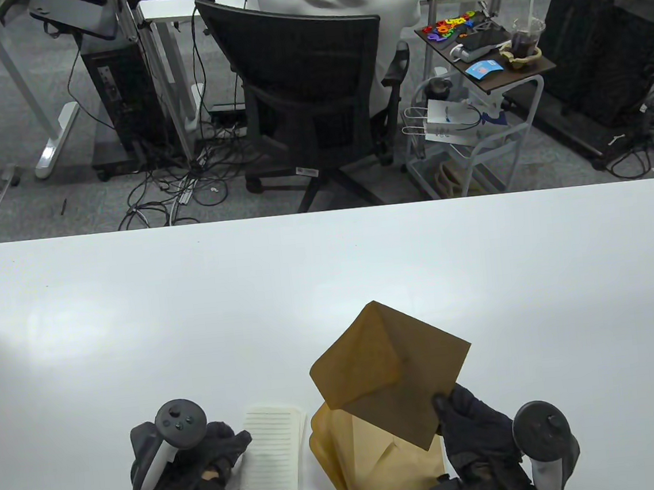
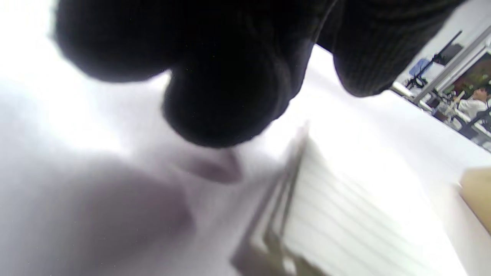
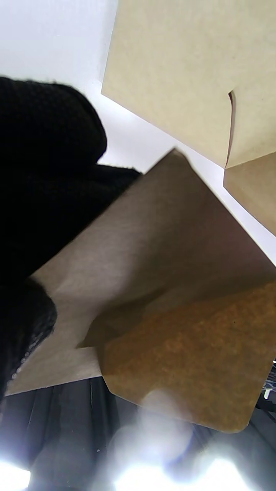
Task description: Pull paper from envelopes and stack
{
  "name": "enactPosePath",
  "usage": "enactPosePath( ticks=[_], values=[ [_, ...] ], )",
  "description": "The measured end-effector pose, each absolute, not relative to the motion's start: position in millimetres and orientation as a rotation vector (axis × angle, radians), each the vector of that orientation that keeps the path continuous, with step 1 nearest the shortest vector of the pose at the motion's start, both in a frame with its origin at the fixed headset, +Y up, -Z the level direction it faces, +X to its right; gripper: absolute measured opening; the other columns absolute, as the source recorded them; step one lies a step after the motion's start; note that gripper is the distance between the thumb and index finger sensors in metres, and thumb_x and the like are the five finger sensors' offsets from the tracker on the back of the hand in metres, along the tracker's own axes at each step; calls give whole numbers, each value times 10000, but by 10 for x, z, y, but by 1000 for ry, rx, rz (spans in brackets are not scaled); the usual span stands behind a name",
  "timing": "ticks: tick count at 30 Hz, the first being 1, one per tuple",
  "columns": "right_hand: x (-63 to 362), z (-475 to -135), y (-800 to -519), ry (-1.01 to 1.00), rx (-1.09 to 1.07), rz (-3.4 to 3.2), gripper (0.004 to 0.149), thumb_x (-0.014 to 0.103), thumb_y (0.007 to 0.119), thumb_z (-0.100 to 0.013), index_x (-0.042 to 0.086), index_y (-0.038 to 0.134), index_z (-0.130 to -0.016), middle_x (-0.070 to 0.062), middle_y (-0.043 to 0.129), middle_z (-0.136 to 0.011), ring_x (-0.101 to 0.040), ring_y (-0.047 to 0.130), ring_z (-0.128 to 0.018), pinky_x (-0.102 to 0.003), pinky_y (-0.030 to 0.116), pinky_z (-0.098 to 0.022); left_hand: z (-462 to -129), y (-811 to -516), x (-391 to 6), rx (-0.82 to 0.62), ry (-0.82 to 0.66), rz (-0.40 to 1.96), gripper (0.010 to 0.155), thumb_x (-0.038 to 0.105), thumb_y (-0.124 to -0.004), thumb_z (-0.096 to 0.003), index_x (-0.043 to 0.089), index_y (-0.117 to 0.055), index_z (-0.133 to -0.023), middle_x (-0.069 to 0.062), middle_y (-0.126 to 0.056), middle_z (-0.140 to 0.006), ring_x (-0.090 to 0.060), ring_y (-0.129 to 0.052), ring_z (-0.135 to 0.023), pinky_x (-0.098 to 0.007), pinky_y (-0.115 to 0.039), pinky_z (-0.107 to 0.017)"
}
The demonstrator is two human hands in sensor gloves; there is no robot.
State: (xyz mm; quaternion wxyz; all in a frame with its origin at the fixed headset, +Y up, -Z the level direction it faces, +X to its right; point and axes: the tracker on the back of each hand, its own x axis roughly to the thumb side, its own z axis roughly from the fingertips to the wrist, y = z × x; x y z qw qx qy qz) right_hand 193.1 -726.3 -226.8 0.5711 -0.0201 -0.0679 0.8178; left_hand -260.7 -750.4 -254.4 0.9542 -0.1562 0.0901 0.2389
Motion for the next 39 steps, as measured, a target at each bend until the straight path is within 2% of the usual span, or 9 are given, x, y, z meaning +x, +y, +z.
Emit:
enactPosePath(
  ticks=[5, 8, 10, 12, 15, 18, 23, 33, 39],
  values=[
    [1942, -2269, -7251, -148, -75, 1929, 451, 340, 802, -429, 137, 838, -831, -89, 1070, -594, -257, 1114, -406, -451, 901, -351, -2480, -7303, -2759, -14, 218, 448, 682, 612, -801, -513, 123, -818, -988, -104, -942, -836, -266, -1110, -522, -456, -918, -380],
    [1949, -2277, -7246, -117, -90, 1939, 449, 334, 806, -429, 126, 846, -825, -97, 1073, -579, -259, 1115, -388, -454, 901, -339, -2452, -7185, -2830, 172, 109, 383, 750, 657, -768, -511, 186, -668, -1086, -83, -790, -1021, -319, -1013, -793, -488, -874, -530],
    [1952, -2288, -7251, -83, -101, 1954, 449, 332, 811, -427, 121, 850, -821, -99, 1076, -566, -263, 1116, -372, -456, 903, -330, -2436, -7160, -2856, 232, 58, 356, 827, 695, -756, -493, 225, -549, -1141, -94, -568, -1160, -405, -726, -1066, -588, -686, -722],
    [1951, -2304, -7253, -37, -101, 1970, 453, 326, 829, -416, 115, 856, -817, -106, 1080, -553, -266, 1116, -361, -463, 901, -324, -2429, -7150, -2868, 255, 24, 267, 874, 732, -746, -479, 282, -466, -1173, -79, -378, -1229, -429, -424, -1180, -655, -471, -798],
    [1942, -2301, -7246, -20, -93, 1985, 452, 320, 848, -408, 115, 863, -811, -106, 1084, -540, -266, 1117, -346, -463, 903, -314, -2427, -7162, -2890, 264, 9, 93, 956, 816, -701, -447, 328, -369, -1199, -31, -210, -1254, -425, -184, -1190, -726, -291, -777],
    [1945, -2301, -7252, -19, -107, 1994, 452, 317, 849, -408, 112, 863, -810, -109, 1085, -534, -264, 1117, -336, -460, 904, -309, -2439, -7188, -2952, 244, 37, 104, 1010, 849, -680, -425, 339, -290, -1204, -17, -130, -1248, -435, -73, -1166, -745, -201, -753],
    [1944, -2306, -7277, -5, -127, 2008, 450, 317, 847, -409, 110, 865, -808, -107, 1085, -533, -262, 1117, -334, -459, 905, -306, -2474, -7281, -3086, 165, 108, 115, 1026, 856, -677, -421, 339, -269, -1208, -22, -118, -1246, -444, -69, -1162, -756, -200, -742],
    [1982, -2302, -7274, 0, -179, 1994, 445, 318, 840, -413, 106, 868, -803, -114, 1082, -534, -264, 1114, -328, -465, 903, -304, -2494, -7305, -3079, 132, 104, 136, 1020, 843, -682, -426, 318, -295, -1210, -42, -173, -1254, -459, -126, -1170, -753, -221, -746],
    [1986, -2321, -7337, 131, -299, 2046, 442, 303, 835, -410, 95, 873, -798, -129, 1078, -542, -270, 1111, -315, -475, 900, -301, -2485, -7291, -3076, 132, 107, 158, 1022, 834, -677, -433, 306, -269, -1207, -45, -168, -1251, -460, -120, -1163, -741, -222, -752]
  ],
)
